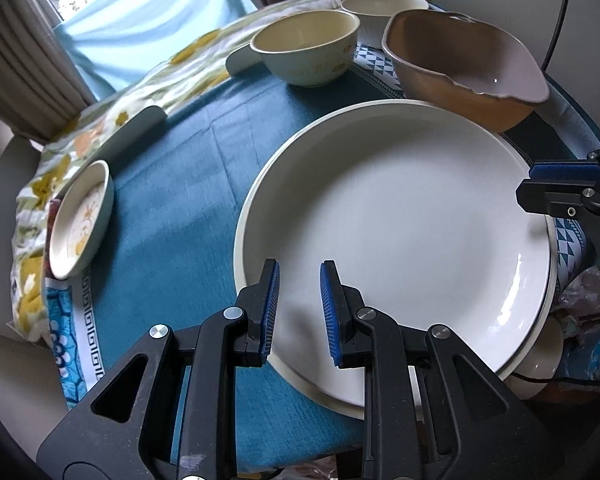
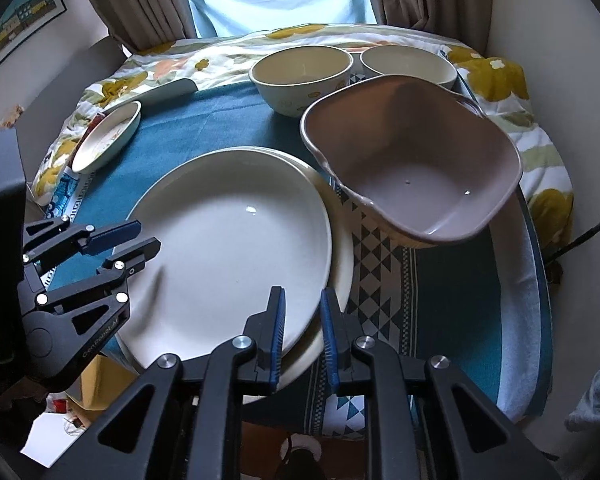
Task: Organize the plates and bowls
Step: 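Open the left gripper and withdraw from the stacked plates, then grasp the rim of the white duck-print plate with the left gripper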
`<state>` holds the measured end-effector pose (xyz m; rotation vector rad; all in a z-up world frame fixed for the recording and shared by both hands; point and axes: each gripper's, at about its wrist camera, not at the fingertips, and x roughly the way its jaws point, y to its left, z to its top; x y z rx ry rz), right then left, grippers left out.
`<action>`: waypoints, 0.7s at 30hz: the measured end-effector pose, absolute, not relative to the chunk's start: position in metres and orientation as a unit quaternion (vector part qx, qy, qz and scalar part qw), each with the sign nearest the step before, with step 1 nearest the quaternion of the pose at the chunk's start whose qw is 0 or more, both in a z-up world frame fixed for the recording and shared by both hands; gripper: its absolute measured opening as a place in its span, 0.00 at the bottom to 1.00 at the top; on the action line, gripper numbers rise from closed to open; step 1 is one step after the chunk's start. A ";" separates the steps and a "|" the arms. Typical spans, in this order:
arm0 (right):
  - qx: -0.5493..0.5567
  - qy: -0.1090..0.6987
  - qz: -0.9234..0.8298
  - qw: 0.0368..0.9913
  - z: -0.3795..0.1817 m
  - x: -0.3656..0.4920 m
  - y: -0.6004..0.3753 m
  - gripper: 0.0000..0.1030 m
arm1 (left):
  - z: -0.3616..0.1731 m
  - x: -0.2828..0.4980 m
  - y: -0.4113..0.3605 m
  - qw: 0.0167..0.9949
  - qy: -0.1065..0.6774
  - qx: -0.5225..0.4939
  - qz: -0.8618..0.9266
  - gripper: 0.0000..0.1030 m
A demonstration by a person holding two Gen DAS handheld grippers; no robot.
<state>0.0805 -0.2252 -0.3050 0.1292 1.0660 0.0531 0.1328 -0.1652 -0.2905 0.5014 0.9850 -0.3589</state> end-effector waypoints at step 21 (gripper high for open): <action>0.058 0.399 0.142 0.904 -0.198 0.081 -0.203 0.96 | -0.141 0.114 -0.071 0.921 0.378 0.045 -0.087 0.98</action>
